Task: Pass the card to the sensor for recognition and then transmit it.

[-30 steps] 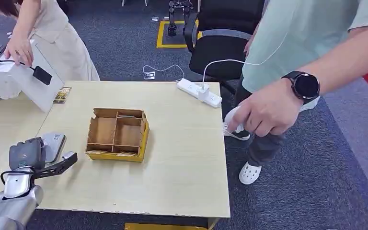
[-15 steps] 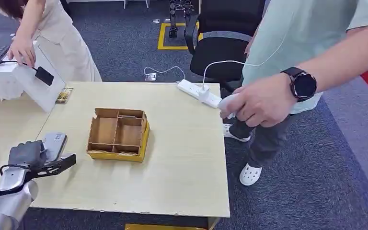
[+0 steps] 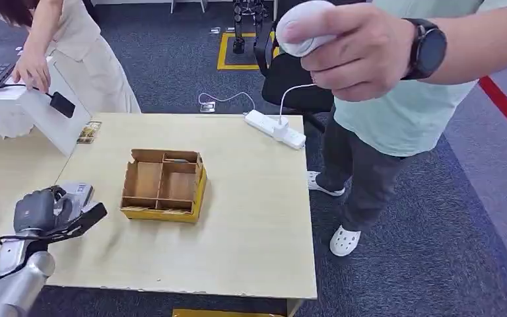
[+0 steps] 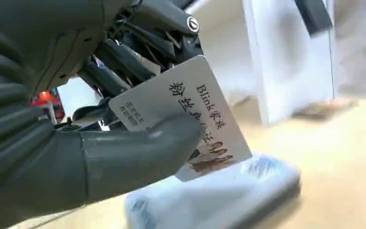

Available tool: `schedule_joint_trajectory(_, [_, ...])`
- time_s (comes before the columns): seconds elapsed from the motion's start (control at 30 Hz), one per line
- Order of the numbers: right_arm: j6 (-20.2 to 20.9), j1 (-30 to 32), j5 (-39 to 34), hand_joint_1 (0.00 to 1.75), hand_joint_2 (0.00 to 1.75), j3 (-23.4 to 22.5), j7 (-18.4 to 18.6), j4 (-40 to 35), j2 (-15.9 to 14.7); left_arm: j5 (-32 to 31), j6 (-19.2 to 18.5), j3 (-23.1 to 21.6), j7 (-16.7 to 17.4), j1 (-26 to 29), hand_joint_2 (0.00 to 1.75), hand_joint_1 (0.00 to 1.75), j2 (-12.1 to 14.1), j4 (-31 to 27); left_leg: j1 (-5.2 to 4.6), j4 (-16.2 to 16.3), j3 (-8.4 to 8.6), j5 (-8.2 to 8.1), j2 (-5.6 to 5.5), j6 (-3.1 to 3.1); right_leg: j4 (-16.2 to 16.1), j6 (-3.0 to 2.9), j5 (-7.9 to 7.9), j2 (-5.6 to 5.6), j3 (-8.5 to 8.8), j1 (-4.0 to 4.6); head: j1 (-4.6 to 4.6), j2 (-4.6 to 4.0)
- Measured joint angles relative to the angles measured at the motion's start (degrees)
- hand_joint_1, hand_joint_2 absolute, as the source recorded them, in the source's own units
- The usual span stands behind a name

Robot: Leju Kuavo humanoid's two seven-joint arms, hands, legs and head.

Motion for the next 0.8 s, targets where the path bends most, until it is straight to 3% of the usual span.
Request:
schedule_joint_trajectory(0.1, [0.0, 0.0, 0.0, 0.00, 1.75, 0.0, 0.0, 0.0, 0.0, 1.3, 0.4, 0.9, -0.6, 0.1, 1.75, 1.75, -0.1, -2.1, 0.00, 0.0, -0.01, -0.01, 0.01, 0.00, 0.0, 0.00, 0.00, 0.02, -0.04, 0.00, 0.02, 0.00])
schedule_joint_trajectory(0.23, [0.0, 0.0, 0.6, 0.00, 1.75, 0.0, 0.0, 0.0, 0.1, 4.5, 6.3, 2.4, -3.4, 0.0, 1.75, 1.75, -0.4, -5.4, 0.00, 0.0, -0.17, -0.01, 0.01, 0.00, 0.0, 0.00, 0.00, 0.02, -0.21, 0.00, 0.00, 0.00])
schedule_joint_trajectory(0.43, [0.1, -0.1, 1.4, 0.00, 1.75, 0.0, 0.0, -0.1, 0.5, 1.8, 13.9, 5.2, -1.9, -4.3, 1.75, 1.75, -0.4, -6.7, 0.01, 0.0, -0.22, 0.00, 0.01, 0.00, 0.0, 0.00, 0.00, 0.01, -0.26, 0.00, 0.02, 0.00])
schedule_joint_trajectory(0.8, [0.2, -0.4, 2.0, 0.00, 1.75, 0.0, 0.1, -0.1, 0.7, -1.9, 14.2, 7.6, -2.8, -8.2, 1.75, 1.75, -0.7, -6.3, 0.00, 0.0, -0.28, 0.00, 0.02, 0.00, 0.0, 0.00, 0.01, 0.06, -0.31, 0.00, 0.02, 0.00])
